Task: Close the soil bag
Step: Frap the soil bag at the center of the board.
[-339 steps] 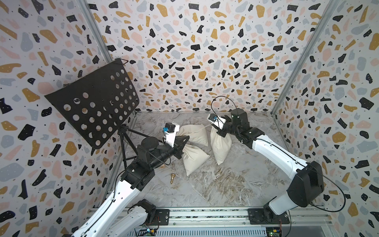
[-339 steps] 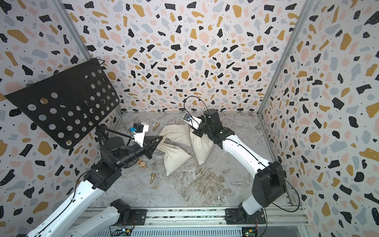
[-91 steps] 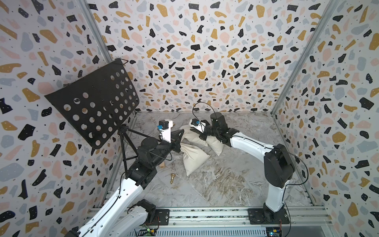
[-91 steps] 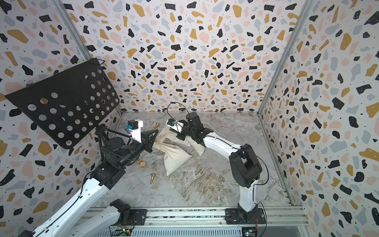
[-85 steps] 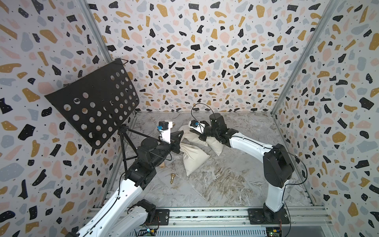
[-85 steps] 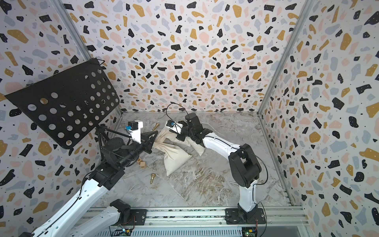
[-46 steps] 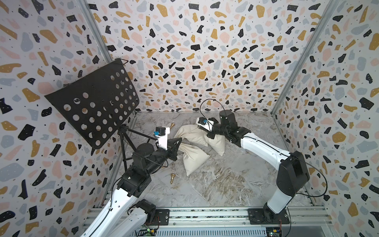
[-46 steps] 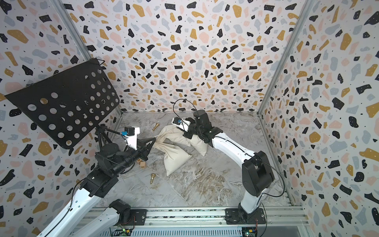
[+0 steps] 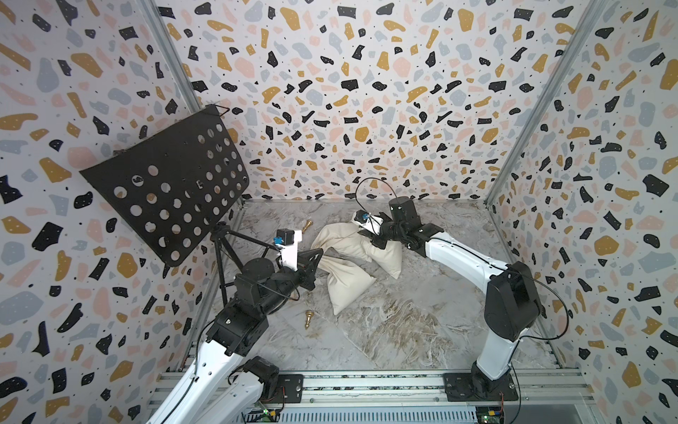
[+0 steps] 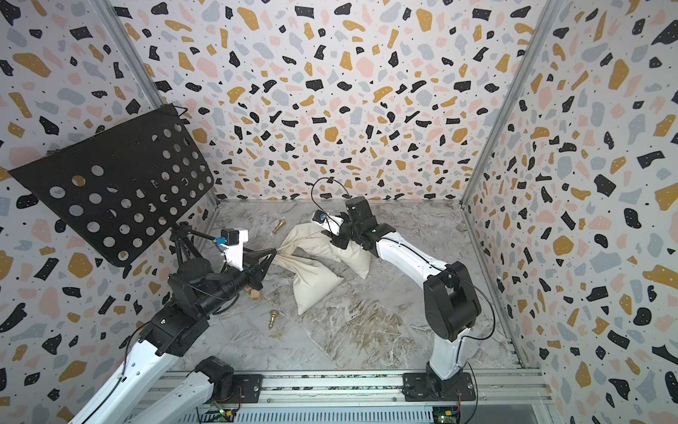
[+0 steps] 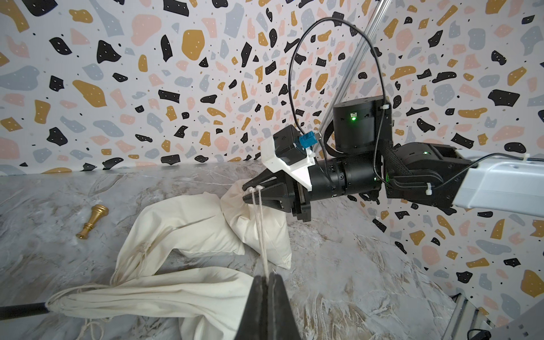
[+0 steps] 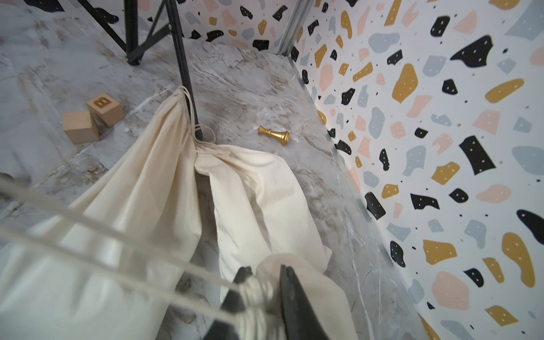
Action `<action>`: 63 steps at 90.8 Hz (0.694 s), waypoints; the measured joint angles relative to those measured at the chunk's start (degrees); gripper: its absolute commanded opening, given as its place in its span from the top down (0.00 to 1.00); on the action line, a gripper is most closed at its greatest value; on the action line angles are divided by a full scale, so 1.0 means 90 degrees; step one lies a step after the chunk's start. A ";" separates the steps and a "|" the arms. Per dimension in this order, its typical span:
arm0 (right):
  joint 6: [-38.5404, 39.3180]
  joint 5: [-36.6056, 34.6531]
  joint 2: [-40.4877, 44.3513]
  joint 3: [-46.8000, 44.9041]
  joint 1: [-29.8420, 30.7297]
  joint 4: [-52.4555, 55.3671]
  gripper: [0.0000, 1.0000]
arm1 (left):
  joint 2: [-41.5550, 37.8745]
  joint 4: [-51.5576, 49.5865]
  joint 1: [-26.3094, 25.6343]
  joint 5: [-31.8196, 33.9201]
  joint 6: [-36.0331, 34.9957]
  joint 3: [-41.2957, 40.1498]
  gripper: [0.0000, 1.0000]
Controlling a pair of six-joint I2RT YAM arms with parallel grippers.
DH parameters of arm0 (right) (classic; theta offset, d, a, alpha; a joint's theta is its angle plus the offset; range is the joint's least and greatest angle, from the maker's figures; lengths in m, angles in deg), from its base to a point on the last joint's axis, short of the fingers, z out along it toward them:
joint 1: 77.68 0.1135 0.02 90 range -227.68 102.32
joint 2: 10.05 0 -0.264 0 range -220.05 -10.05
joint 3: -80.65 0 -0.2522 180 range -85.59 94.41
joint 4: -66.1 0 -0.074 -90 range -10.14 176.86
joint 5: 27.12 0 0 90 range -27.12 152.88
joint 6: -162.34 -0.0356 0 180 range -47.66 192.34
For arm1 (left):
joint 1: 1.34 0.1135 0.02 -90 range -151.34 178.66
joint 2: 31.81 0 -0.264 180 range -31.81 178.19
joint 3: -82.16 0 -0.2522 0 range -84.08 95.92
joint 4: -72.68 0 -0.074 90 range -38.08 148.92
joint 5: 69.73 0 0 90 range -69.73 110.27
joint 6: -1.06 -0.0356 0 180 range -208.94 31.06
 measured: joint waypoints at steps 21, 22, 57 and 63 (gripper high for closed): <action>-0.0148 -0.0525 -0.0595 0.0041 -0.0682 0.0641 0.85 | -0.0279 -0.0185 0.0000 -0.0027 -0.0019 0.0114 1.00; -0.0168 -0.0534 -0.0605 0.0044 -0.0682 0.0651 0.87 | -0.0277 -0.0204 0.0000 -0.0027 -0.0019 0.0114 1.00; -0.0260 -0.1892 0.0542 -0.0350 -0.1001 0.1207 0.85 | 0.0313 0.0211 -0.0012 -0.0027 -0.0027 0.0112 1.00; -0.0274 -0.1999 0.0877 -0.0430 -0.1137 0.1406 0.82 | 0.0437 0.0481 -0.0039 -0.0012 -0.0032 0.0090 1.00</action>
